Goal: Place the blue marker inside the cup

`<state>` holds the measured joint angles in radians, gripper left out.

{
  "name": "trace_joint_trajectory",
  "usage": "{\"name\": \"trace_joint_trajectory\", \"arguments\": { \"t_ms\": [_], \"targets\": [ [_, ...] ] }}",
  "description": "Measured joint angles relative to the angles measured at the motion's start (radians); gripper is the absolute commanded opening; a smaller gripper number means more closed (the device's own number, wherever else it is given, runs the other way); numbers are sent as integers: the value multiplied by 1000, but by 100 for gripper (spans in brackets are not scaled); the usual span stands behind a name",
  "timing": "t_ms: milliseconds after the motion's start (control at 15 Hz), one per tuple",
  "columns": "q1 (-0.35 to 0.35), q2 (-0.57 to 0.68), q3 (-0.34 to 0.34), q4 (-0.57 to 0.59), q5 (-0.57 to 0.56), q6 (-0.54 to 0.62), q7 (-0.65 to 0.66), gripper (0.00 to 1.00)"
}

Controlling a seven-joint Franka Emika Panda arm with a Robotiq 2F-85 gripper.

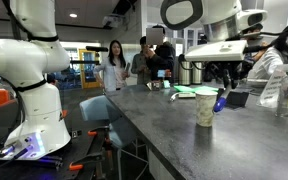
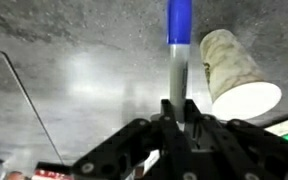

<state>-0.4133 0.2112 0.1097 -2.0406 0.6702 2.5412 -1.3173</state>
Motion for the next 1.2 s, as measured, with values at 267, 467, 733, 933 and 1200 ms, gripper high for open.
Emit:
{"name": "trace_joint_trajectory", "arguments": {
  "t_ms": [267,467,733,933,1200],
  "targets": [
    [6,-9,-24,2,221,-119,-344,5],
    [21,-13,-67,3,293,-259,-533,5],
    [50,-35,-124,13,311,-461,-712,5],
    [76,-38,-148,33,312,-585,-826,5],
    [109,-26,-160,79,316,-728,-933,5]
  ]
}}
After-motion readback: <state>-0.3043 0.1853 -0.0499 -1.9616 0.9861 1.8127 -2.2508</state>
